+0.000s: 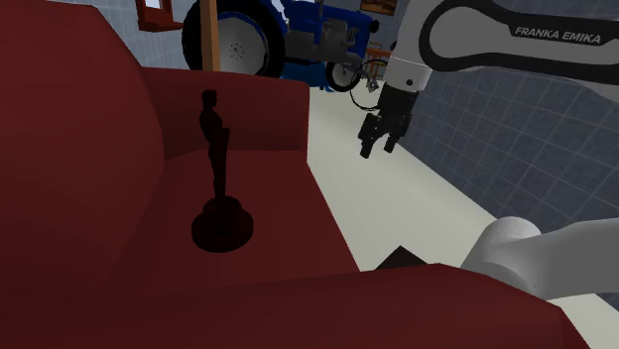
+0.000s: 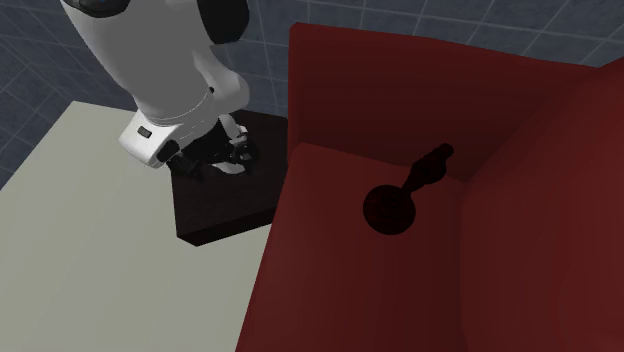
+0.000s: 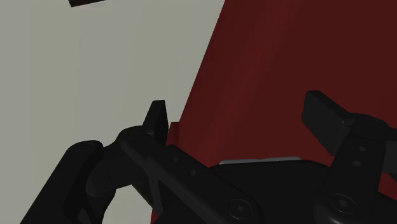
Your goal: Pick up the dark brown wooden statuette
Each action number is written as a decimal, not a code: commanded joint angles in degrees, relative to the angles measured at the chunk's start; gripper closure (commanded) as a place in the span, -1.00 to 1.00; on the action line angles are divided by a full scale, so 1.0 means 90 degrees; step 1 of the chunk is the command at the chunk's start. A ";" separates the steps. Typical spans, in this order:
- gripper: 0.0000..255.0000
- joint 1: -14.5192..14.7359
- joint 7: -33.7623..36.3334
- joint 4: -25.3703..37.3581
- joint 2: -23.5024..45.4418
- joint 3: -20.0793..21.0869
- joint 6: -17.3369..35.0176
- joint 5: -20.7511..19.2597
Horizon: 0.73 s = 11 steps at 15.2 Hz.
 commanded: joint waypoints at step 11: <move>-1.00 0.0292 0.0828 0.1562 0.1296 0.1372 0.0303 -0.0120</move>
